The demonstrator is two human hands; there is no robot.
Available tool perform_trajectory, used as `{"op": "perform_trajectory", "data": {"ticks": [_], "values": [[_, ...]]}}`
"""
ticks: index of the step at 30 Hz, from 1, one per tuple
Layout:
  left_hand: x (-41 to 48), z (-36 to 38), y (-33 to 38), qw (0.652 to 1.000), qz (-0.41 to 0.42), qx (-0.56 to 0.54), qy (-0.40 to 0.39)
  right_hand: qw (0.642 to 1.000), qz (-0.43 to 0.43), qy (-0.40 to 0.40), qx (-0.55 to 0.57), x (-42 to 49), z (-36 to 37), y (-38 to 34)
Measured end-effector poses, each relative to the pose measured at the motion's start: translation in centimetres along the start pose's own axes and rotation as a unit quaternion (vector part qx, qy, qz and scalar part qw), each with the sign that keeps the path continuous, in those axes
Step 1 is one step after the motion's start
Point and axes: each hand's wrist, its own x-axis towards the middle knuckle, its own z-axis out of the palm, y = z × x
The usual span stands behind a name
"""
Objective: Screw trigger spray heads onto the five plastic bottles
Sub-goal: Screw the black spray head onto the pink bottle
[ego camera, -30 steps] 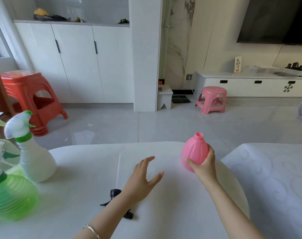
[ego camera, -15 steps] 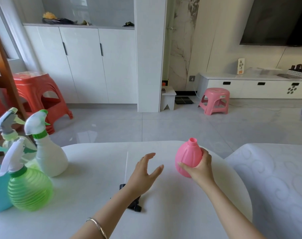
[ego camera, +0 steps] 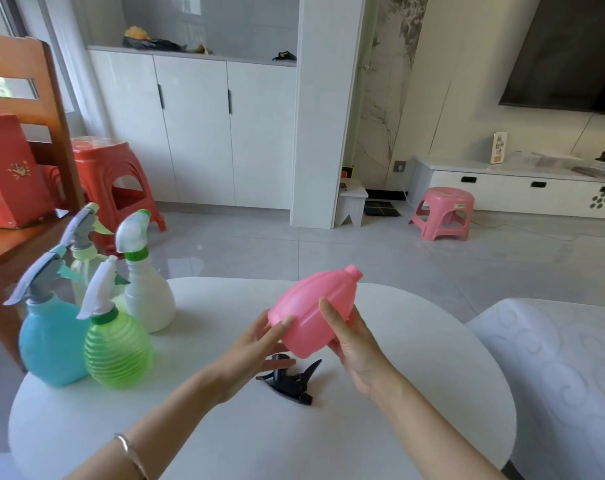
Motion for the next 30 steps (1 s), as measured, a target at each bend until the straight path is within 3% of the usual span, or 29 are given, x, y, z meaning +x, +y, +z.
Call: {"op": "perform_trajectory", "data": {"ticks": [5,8,14,17,24,28,30], "values": [[-3.1,-3.6,-0.7,0.998,0.002,-0.055,0.030,0.994,0.040,-0.082,-0.065,-0.8,3.4,1.3],[-3.7,-6.2,0.2,0.995,0.021,-0.060,0.075,0.982,0.026,-0.048,-0.183,-0.8,2.5,2.7],[-4.6,-10.2,-0.1,0.991,0.017,-0.069,0.112,0.893,-0.015,-0.041,-0.448,-1.5,1.0,7.2],[-4.6,-11.2,-0.6,0.991,0.013,-0.066,0.117,0.866,-0.024,-0.035,-0.499,-1.1,0.7,8.6],[-4.2,-11.1,-1.0,0.990,0.008,-0.079,0.119,0.908,-0.002,-0.024,-0.419,-0.8,0.5,8.6],[-3.8,-10.9,-1.6,0.991,-0.002,-0.079,0.107,0.971,-0.028,0.039,-0.233,0.5,0.2,5.6],[-3.8,-10.8,-1.9,0.991,-0.009,-0.078,0.107,0.985,-0.045,0.092,-0.136,1.1,-0.6,3.6]]}}
